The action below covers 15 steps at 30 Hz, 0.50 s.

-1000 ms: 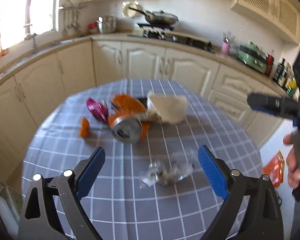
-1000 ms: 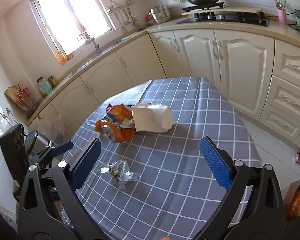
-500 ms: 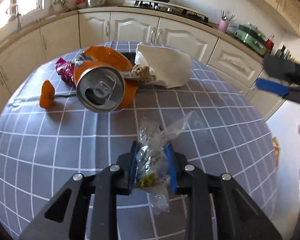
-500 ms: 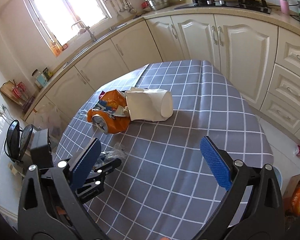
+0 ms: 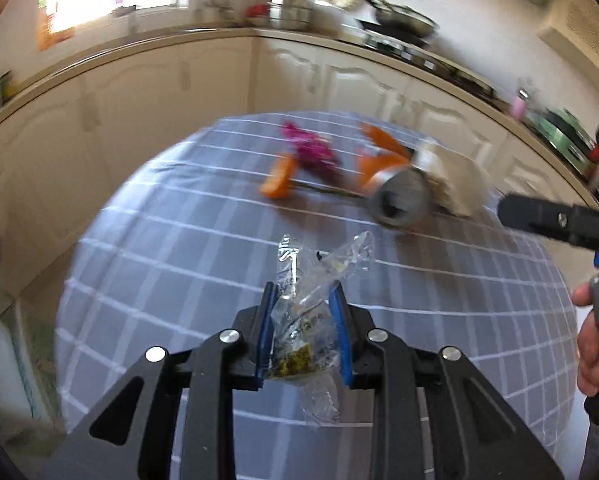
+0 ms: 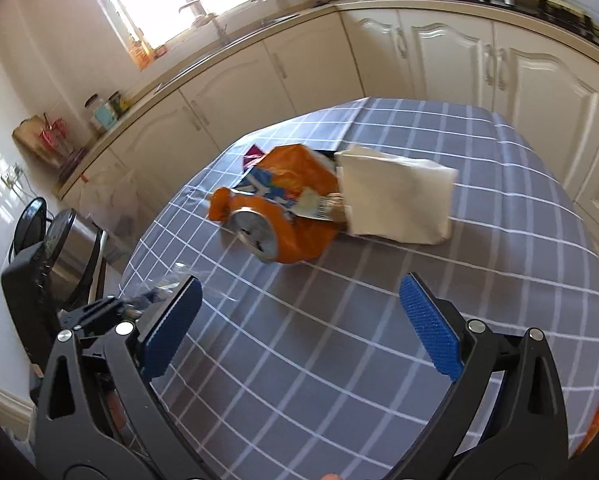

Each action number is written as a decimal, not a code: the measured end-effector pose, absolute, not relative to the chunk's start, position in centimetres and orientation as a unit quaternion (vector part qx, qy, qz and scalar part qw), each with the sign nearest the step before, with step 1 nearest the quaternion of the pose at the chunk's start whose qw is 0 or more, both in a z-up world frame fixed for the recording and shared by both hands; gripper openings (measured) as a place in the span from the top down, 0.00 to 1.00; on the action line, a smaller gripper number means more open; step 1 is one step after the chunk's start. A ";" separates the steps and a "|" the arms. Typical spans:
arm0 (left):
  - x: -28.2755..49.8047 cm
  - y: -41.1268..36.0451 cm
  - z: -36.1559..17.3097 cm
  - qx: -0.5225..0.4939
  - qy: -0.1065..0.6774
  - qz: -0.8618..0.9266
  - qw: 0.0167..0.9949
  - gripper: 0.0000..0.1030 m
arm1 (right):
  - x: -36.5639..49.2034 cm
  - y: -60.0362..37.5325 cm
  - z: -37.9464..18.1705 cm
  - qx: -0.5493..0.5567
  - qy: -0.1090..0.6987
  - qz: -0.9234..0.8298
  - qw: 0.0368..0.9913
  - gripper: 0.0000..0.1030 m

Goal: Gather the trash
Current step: 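Grasp the clear snack wrapper with the left gripper while the right grasps the orange can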

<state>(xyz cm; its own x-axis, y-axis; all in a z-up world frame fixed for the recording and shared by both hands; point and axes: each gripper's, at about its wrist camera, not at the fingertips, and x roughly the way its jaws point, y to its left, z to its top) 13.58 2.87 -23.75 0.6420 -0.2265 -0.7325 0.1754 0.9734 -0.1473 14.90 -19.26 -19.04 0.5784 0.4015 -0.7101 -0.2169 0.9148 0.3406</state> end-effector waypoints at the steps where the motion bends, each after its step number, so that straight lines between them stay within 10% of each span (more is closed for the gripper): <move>1: 13.6 3.6 -23.6 -0.038 0.406 -0.103 0.907 0.76 | 15.3 -18.5 -19.0 0.101 0.422 0.181 0.883 0.06; 7: 13.5 6.8 -23.2 -0.068 0.396 -0.075 0.913 0.76 | 18.2 -13.5 -19.6 0.027 0.417 0.190 0.889 0.06; 12: 13.4 7.8 -23.0 -0.077 0.394 -0.070 0.913 0.75 | 20.0 -10.9 -21.5 -0.037 0.429 0.174 0.885 0.43; 15: 13.2 8.1 -23.0 -0.080 0.394 -0.067 0.913 0.75 | 19.7 -10.5 -22.1 -0.063 0.423 0.169 0.888 0.49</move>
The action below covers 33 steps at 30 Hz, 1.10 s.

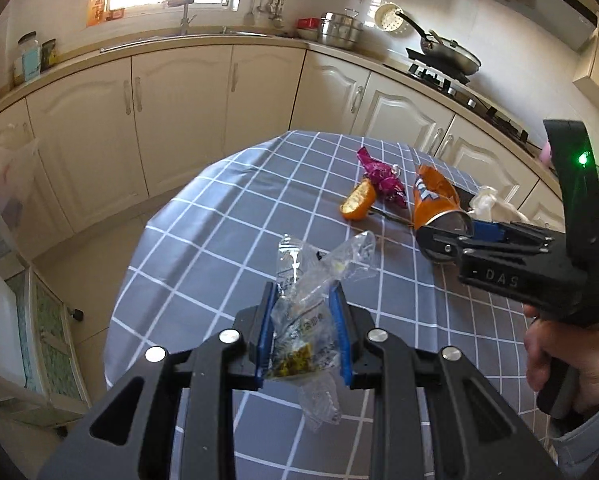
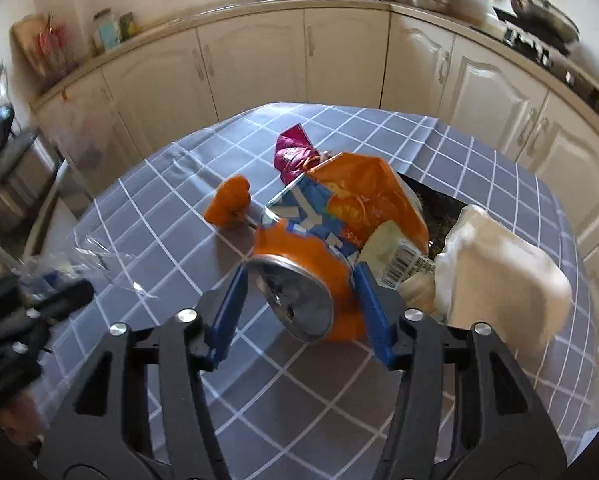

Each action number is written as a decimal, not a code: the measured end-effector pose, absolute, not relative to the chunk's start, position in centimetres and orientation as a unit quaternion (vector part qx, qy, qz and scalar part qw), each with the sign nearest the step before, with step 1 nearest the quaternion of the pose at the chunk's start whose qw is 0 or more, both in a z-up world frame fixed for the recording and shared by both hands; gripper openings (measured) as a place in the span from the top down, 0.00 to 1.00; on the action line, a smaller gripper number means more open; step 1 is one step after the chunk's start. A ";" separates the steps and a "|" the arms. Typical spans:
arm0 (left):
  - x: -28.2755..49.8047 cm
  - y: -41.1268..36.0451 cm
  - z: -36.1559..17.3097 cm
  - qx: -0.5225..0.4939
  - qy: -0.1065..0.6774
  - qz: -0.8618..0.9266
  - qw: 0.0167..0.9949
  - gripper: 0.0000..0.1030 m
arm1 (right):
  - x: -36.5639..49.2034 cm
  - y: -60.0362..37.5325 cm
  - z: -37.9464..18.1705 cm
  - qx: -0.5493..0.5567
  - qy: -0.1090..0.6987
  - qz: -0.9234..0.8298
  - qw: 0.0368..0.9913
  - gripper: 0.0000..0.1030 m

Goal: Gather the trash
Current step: 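Grasp the clear snack wrapper with the left gripper while the right grasps the orange can, then carry the wrapper and orange can to the blue bin and open both grippers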

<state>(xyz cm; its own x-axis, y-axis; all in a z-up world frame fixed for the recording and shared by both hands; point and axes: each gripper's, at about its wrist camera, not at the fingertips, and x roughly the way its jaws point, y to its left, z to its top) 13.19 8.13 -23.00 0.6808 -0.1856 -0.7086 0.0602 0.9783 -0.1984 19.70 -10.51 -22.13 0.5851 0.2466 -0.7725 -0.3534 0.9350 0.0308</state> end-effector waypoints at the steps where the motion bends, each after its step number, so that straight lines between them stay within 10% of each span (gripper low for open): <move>1: 13.0 8.1 -23.0 -0.079 0.394 -0.066 0.913 0.75 | 19.4 -10.8 -21.9 -0.053 0.421 0.176 0.888 0.49; 4: 13.0 8.2 -22.9 -0.080 0.394 -0.063 0.913 0.75 | 18.2 -11.5 -20.7 -0.018 0.407 0.214 0.888 0.66; 33: 11.0 0.5 -13.1 -0.051 0.309 -0.141 0.939 0.75 | 8.2 -24.0 -10.5 0.108 0.272 0.247 0.924 0.66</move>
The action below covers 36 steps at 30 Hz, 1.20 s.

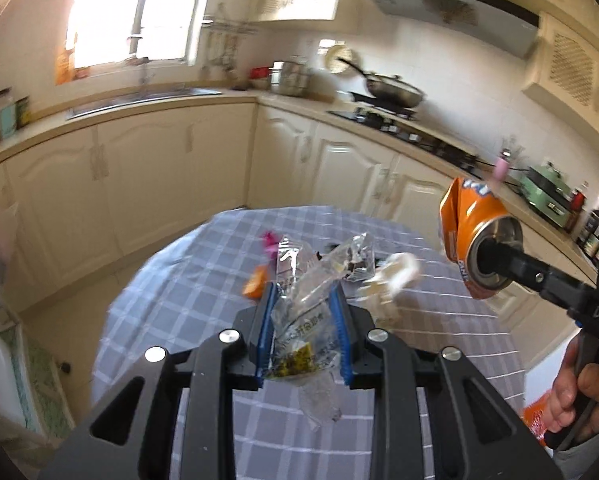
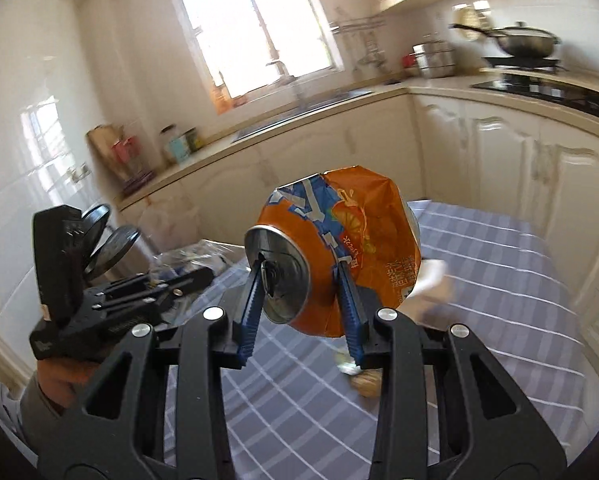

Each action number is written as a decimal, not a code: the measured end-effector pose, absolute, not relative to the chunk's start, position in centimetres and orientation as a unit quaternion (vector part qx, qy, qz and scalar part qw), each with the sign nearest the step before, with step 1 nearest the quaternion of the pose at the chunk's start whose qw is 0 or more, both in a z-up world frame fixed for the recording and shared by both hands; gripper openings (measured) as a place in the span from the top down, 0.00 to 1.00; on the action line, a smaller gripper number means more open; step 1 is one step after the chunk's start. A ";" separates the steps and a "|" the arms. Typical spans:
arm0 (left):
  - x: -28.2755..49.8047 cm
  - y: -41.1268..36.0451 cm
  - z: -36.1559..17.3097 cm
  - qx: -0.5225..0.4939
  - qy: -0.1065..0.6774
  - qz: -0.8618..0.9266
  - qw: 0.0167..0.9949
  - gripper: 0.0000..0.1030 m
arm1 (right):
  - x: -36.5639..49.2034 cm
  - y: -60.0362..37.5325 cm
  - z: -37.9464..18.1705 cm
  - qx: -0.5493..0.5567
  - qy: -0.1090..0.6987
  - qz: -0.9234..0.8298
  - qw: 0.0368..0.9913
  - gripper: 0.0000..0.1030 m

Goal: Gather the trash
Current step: 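Carry the wrapper and orange can to the blue bin and open both grippers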

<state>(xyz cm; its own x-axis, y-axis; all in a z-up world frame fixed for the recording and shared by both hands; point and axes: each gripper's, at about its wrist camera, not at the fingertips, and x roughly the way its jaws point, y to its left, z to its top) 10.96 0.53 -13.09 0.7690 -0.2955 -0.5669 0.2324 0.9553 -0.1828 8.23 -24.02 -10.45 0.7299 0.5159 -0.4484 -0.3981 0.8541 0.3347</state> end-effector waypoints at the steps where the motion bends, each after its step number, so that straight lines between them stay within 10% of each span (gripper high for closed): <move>1: 11.0 -0.3 -13.0 -0.049 0.309 -0.149 0.938 0.75 | 7.9 -25.3 -10.5 0.114 0.269 0.237 0.927 0.66; 21: 9.8 -34.6 -17.4 0.084 0.382 -0.418 0.820 0.75 | -6.7 -55.8 -19.0 0.277 0.268 -0.073 0.920 0.66; 36: 6.9 -52.7 -31.5 0.188 0.526 -0.462 0.689 0.75 | -10.4 -64.8 -33.4 0.472 0.304 -0.123 0.818 0.66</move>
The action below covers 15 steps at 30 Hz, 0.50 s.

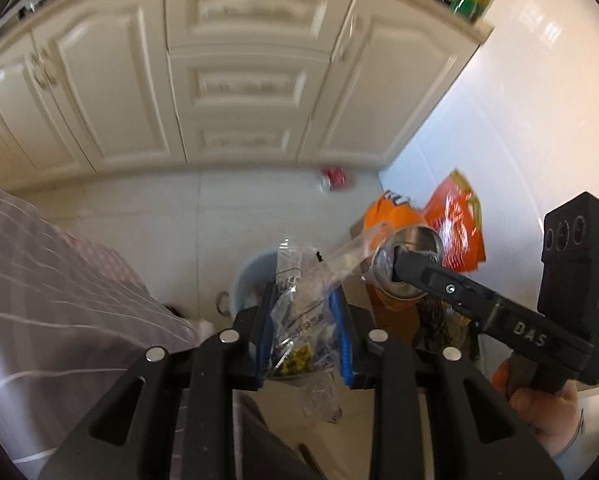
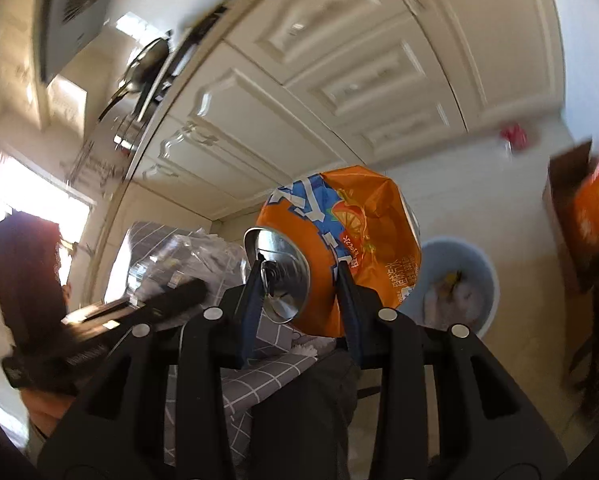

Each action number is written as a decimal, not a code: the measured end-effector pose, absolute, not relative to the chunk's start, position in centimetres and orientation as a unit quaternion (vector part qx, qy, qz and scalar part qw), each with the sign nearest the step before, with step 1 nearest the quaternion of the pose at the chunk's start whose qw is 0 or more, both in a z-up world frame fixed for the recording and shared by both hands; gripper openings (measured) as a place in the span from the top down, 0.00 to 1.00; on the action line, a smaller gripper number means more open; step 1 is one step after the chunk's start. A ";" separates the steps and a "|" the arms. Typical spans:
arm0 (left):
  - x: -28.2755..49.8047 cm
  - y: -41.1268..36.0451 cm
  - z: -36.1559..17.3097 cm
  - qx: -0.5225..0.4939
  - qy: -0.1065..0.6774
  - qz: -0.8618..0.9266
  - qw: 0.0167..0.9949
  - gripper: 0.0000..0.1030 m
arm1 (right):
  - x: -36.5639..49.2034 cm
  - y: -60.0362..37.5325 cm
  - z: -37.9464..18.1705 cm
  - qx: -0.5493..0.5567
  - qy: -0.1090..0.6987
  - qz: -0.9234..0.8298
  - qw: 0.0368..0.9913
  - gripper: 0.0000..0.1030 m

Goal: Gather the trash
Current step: 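Carry the wrapper and orange can to the blue bin and open both grippers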

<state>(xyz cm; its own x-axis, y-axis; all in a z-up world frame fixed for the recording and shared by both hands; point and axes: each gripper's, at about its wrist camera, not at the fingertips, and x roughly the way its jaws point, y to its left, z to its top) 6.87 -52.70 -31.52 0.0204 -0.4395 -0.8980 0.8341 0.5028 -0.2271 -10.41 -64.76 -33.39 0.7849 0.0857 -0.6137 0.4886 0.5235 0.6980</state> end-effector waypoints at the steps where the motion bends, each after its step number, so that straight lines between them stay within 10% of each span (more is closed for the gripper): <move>1: 6.9 -53.5 -32.3 0.191 0.534 -0.461 0.683 0.75 | -10.5 -65.2 -34.2 0.484 0.304 -0.125 0.811 0.66; 9: 7.9 -58.5 -38.5 0.203 0.594 -0.432 0.648 0.74 | -10.3 -67.7 -40.2 0.566 0.312 -0.140 0.750 0.66; 13: 9.0 -58.8 -40.7 0.188 0.622 -0.415 0.637 0.20 | -10.0 -68.8 -42.9 0.606 0.313 -0.146 0.717 0.61; 15: 9.6 -58.5 -41.3 0.183 0.629 -0.399 0.642 0.19 | -10.1 -69.1 -43.8 0.616 0.314 -0.155 0.706 0.38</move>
